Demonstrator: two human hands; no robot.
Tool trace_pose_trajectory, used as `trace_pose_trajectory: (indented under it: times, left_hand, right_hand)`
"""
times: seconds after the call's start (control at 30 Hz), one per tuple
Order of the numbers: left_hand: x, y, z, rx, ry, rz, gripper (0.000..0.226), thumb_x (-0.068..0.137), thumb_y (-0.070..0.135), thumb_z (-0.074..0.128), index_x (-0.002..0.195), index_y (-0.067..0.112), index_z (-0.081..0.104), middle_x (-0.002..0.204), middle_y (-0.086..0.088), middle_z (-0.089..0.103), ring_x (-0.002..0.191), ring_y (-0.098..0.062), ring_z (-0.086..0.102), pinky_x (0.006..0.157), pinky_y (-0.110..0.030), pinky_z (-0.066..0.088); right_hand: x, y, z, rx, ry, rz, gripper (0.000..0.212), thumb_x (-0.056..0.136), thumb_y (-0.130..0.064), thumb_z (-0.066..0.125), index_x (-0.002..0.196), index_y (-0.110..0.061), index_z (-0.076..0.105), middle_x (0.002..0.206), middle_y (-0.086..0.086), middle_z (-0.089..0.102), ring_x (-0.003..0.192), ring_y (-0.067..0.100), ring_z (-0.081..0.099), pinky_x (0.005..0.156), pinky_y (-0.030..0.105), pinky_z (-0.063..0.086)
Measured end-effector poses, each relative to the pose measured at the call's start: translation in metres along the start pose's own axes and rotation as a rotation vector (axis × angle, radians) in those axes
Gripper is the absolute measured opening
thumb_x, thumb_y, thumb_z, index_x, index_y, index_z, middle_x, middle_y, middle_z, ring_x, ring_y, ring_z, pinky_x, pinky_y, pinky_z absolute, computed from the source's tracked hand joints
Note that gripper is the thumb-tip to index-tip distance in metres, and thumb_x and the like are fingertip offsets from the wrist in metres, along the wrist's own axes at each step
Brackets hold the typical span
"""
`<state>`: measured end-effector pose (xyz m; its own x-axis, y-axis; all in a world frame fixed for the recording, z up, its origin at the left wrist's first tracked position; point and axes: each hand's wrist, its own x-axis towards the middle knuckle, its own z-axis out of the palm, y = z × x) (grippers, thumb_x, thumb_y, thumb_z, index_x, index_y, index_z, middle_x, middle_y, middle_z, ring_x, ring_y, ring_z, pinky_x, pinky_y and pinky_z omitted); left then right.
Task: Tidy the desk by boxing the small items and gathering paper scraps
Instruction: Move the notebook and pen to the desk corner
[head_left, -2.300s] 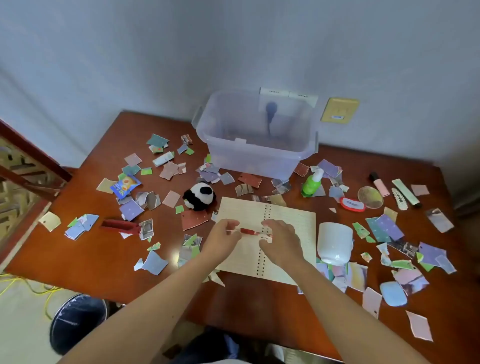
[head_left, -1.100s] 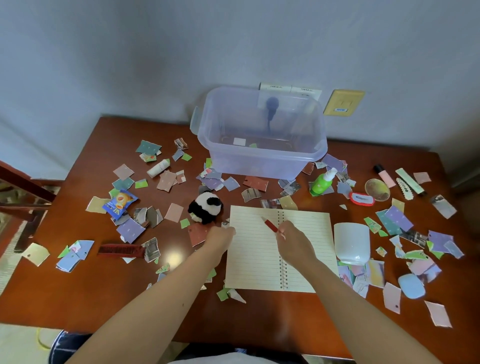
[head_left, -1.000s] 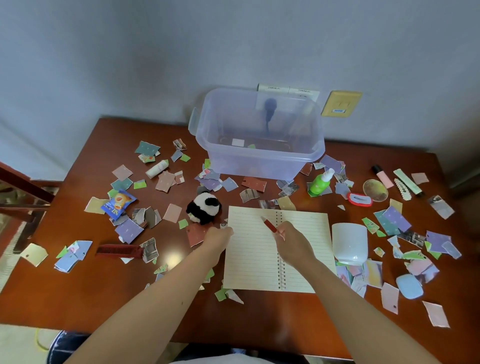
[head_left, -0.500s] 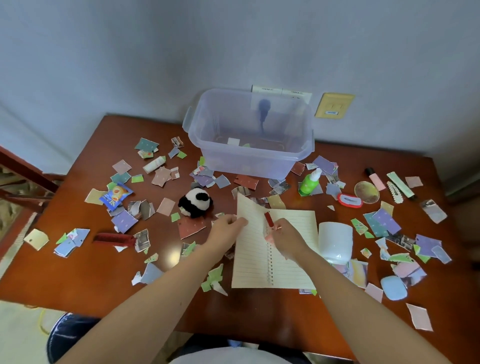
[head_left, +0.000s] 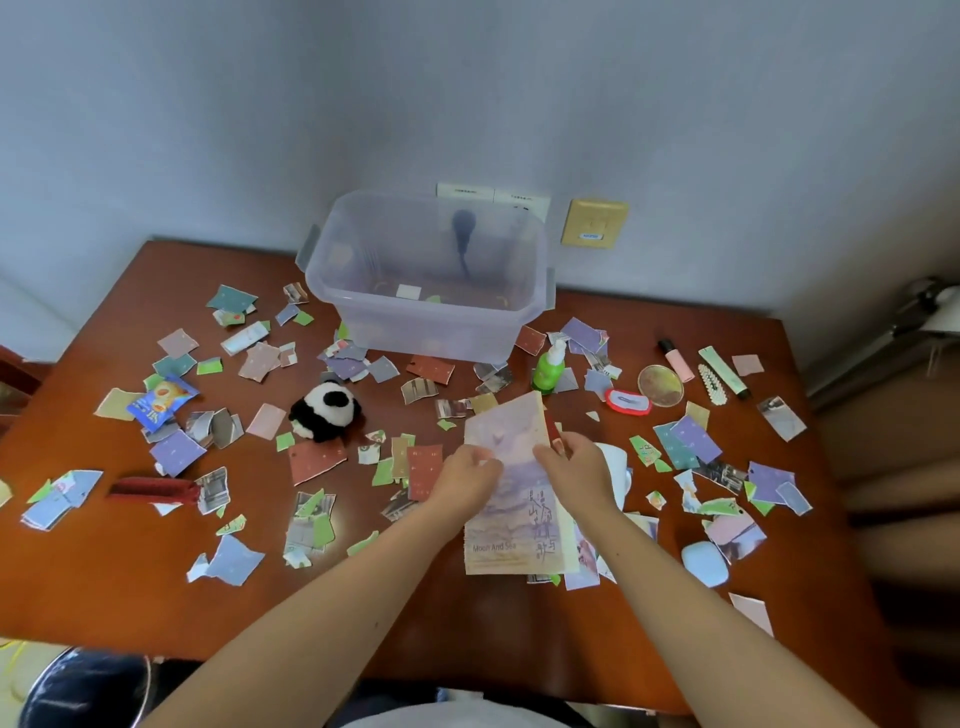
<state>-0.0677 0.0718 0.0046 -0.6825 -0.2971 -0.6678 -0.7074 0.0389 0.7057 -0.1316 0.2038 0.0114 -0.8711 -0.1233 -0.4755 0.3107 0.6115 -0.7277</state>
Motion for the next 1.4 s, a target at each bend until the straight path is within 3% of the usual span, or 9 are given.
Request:
trace_pose_trajectory:
  times: [0.1,0.23,0.47,0.6,0.7,0.93,1.13,1.23,1.4]
  left_hand:
    - [0.005,-0.005,0.005,0.058,-0.003,-0.113,0.055,0.095,0.022,0.049,0.146,0.007,0.033,0.146,-0.013,0.034,0.118,-0.027,0.048,0.085,-0.028,0.037]
    - [0.017,-0.015,0.013,-0.004,0.015,-0.241,0.073,0.075,0.032,0.057,0.138,0.001,0.038,0.133,-0.017,0.049,0.111,-0.031,0.055,0.091,-0.037,0.050]
    - [0.025,-0.016,0.014,-0.087,0.125,-0.323,0.057,0.090,0.024,0.056,0.138,0.002,0.034,0.132,-0.017,0.047,0.116,-0.035,0.050,0.090,-0.039,0.046]
    - [0.029,-0.020,0.012,-0.178,0.163,-0.342,0.029,0.094,0.021,0.052,0.116,0.001,0.051,0.094,-0.009,0.054,0.080,-0.022,0.048,0.070,-0.030,0.038]
    - [0.029,-0.023,0.013,-0.236,0.176,-0.344,0.050,0.094,0.039,0.054,0.126,0.000,0.051,0.118,-0.012,0.058,0.100,-0.028,0.054,0.082,-0.033,0.042]
    - [0.012,-0.006,0.019,-0.326,0.330,-0.240,0.077,0.095,0.060,0.039,0.146,0.003,0.034,0.147,-0.015,0.042,0.134,-0.036,0.040,0.108,-0.045,0.035]
    - [-0.014,0.009,0.006,-0.293,0.483,-0.100,0.071,0.094,0.062,0.039,0.144,0.011,0.038,0.143,-0.009,0.047,0.129,-0.032,0.046,0.106,-0.046,0.037]
    - [-0.030,0.017,-0.004,-0.270,0.566,-0.001,0.064,0.093,0.062,0.038,0.132,0.013,0.049,0.129,-0.006,0.055,0.112,-0.024,0.053,0.091,-0.041,0.042]
    - [-0.054,0.029,-0.024,-0.305,0.693,0.124,0.059,0.088,0.068,0.039,0.114,0.019,0.058,0.111,-0.001,0.063,0.099,-0.022,0.059,0.092,-0.046,0.048]
  right_hand:
    - [-0.001,0.005,0.001,-0.065,0.056,0.006,0.013,0.091,-0.019,0.057,0.101,-0.019,0.050,0.089,-0.007,0.053,0.088,0.017,0.052,0.060,0.022,0.038]
    - [-0.006,0.004,-0.001,-0.009,0.164,0.005,0.038,0.091,-0.002,0.055,0.126,-0.017,0.049,0.105,-0.007,0.051,0.095,0.014,0.051,0.074,0.026,0.047]
    - [-0.002,0.021,0.000,-0.137,0.044,-0.029,0.029,0.096,-0.003,0.041,0.115,-0.017,0.058,0.110,-0.002,0.058,0.090,0.016,0.053,0.060,0.018,0.045]
    - [0.005,0.024,-0.005,-0.133,0.047,-0.028,0.026,0.096,-0.002,0.042,0.108,-0.020,0.056,0.106,-0.006,0.052,0.095,0.016,0.051,0.069,0.021,0.050]
    - [0.008,0.025,-0.005,-0.111,0.033,-0.031,0.028,0.093,0.003,0.041,0.098,-0.020,0.056,0.104,-0.004,0.056,0.095,0.020,0.053,0.070,0.027,0.050]
    - [0.005,0.017,-0.001,-0.082,-0.039,-0.051,0.028,0.092,-0.001,0.039,0.102,-0.020,0.056,0.097,-0.005,0.056,0.091,0.025,0.057,0.068,0.030,0.045]
    - [0.004,0.003,-0.008,-0.050,-0.139,-0.114,0.019,0.097,-0.014,0.045,0.112,-0.025,0.049,0.093,-0.003,0.058,0.083,0.016,0.058,0.066,0.033,0.048]
    - [0.000,-0.006,-0.015,0.012,-0.169,-0.135,0.027,0.097,-0.022,0.052,0.122,-0.026,0.041,0.098,-0.011,0.053,0.082,0.009,0.055,0.071,0.033,0.052]
    - [-0.008,-0.024,-0.024,0.044,-0.291,-0.183,0.037,0.095,-0.032,0.058,0.127,-0.019,0.045,0.116,0.001,0.057,0.080,0.010,0.055,0.052,0.020,0.038]
